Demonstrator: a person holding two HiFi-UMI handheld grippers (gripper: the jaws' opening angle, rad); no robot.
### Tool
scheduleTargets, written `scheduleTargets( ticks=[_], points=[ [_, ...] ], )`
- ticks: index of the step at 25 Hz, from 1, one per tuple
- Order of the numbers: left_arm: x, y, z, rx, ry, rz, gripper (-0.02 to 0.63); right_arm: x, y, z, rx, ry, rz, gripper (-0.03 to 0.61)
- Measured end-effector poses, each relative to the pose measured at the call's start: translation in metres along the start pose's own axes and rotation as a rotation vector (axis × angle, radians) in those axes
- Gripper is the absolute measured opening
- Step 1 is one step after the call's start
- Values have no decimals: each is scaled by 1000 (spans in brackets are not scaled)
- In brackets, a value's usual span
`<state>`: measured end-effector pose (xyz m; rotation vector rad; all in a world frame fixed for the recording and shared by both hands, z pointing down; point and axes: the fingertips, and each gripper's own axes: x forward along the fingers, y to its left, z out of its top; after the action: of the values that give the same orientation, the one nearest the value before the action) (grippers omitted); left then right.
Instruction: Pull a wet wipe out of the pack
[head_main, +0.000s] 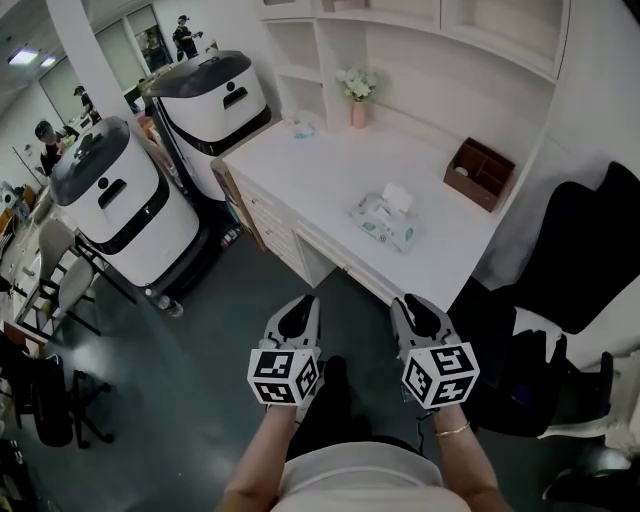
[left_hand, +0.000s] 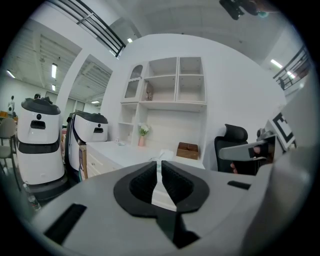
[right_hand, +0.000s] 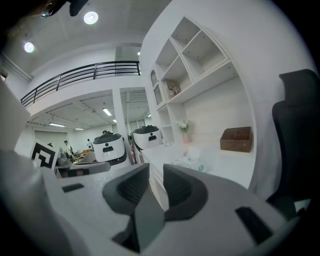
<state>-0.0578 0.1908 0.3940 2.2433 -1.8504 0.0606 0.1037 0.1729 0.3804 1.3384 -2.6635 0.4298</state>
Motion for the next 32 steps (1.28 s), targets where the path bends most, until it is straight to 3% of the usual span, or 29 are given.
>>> scheduleTargets(
  ticks=[8, 16, 32],
  points=[
    [65, 34, 5, -21, 21, -40, 54, 60, -23, 11, -4, 39, -49, 80],
    [137, 56, 16, -13, 56, -133, 72, 116, -47, 29, -10, 60, -127, 80],
    [224, 59, 30, 51, 103, -341, 87, 164, -76, 48, 12, 59, -294, 80]
  ],
)
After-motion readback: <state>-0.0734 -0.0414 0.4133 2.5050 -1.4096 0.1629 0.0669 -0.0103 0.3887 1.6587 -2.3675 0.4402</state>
